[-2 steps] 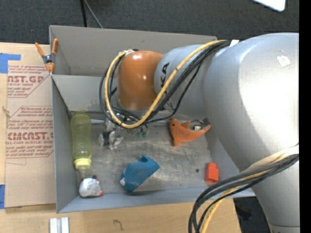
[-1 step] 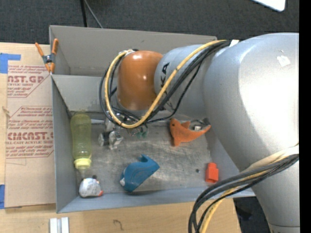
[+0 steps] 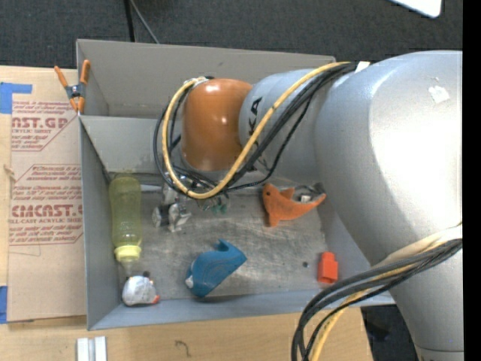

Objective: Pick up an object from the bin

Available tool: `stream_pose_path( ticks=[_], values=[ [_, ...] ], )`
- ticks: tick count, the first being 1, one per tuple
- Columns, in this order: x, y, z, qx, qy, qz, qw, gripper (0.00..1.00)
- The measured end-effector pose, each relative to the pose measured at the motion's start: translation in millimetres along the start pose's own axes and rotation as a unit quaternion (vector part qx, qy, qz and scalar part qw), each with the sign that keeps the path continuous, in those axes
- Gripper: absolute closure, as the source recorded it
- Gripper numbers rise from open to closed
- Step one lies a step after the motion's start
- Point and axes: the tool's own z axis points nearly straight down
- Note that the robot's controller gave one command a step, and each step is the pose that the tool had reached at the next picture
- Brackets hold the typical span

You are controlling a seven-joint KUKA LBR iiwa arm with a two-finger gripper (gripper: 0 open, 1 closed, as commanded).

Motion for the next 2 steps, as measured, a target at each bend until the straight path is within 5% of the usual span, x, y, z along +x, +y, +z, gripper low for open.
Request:
stream_pose_path(
  ticks=[1, 2],
  values=[
    [11.8, -16.4, -3.4, 0.000, 0.0142, -0.099, 0.9950, 1.00],
    [18.7, -21.1, -158.6, -0.001, 0.0139, -0.088, 0.9960, 1.00]
  ],
)
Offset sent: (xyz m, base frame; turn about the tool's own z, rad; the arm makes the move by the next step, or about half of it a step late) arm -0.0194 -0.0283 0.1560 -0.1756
